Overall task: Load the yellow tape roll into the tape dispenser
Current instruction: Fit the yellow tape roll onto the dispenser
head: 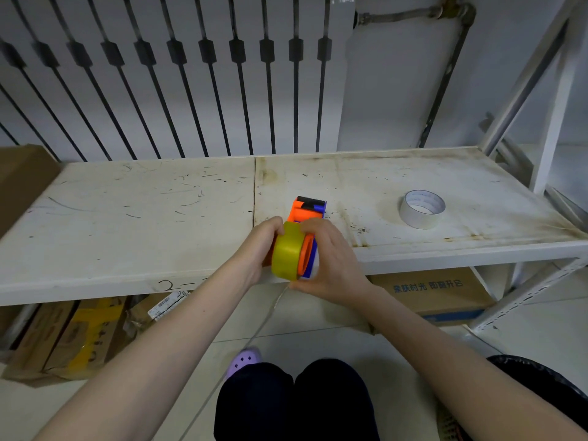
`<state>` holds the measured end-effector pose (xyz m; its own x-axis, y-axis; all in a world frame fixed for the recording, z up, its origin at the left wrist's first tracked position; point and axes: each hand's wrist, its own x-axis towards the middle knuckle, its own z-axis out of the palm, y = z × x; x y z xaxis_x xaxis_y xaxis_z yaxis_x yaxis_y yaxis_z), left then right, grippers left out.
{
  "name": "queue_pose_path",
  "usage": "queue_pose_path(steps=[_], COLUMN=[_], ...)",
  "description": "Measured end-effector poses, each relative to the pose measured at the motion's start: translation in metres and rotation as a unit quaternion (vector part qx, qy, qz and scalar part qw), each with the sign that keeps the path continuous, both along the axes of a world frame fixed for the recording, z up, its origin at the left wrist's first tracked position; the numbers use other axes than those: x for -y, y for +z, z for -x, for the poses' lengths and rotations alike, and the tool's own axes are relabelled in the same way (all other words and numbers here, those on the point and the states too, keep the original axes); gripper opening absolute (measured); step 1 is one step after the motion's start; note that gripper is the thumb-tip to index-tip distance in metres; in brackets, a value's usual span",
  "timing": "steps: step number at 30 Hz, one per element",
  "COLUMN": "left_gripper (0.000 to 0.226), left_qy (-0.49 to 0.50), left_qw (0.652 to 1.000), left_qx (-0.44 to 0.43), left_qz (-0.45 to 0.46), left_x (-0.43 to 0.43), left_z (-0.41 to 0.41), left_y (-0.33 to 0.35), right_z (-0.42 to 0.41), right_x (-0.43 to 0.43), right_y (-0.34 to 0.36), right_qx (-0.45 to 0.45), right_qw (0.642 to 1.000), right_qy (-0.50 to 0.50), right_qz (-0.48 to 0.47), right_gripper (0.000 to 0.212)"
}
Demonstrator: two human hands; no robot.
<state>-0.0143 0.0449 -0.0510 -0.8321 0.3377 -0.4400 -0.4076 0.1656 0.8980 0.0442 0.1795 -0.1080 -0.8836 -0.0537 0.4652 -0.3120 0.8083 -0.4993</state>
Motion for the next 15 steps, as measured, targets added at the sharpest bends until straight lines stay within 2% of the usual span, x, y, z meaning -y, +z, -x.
queue_pose_path(steps=[2, 5, 7, 10, 13, 15], left_gripper=[0.005, 0.031, 0.031, 0.011, 0.009, 0.009], left_qy=[-0.012, -0.036, -0.028, -0.018, -0.014, -0.007], left_qw=[1.0, 0.999, 0.999, 0.999, 0.999, 0.999], left_qx=[-0.011, -0.02, -0.01, 0.007, 0.032, 0.042], left_qz=[0.01, 0.027, 0.023, 0.032, 0.025, 0.025], left_x=[-0.0021, -0.0039, -0.0033, -0.0044, -0.0085, -0.0091], left_z=[-0.0037, -0.0057, -0.0042, -0.0032, -0.0028, -0.0021], left_y=[0.0036, 0.0038, 0.0023, 0.0053, 0.0105, 0.0111], right_z=[0.0001, -0.0014, -0.0013, 0.001, 0.0043, 0.0045], right_x=[-0.0025, -0.0041, -0.0035, -0.0002, 0.0001, -0.001], right_y=[0.002, 0.0032, 0.0045, 0.0023, -0.0023, -0.0041], right_qx=[0.065, 0.125, 0.119, 0.06, -0.01, -0.029], right_qw=[0.994, 0.984, 0.988, 0.998, 0.998, 0.997], right_qy=[0.013, 0.006, -0.002, 0.001, 0.013, 0.026], right_qz=[0.087, 0.129, 0.096, 0.017, -0.055, -0.069], right_gripper=[0.1, 0.099, 0.097, 0.094, 0.09, 0.091])
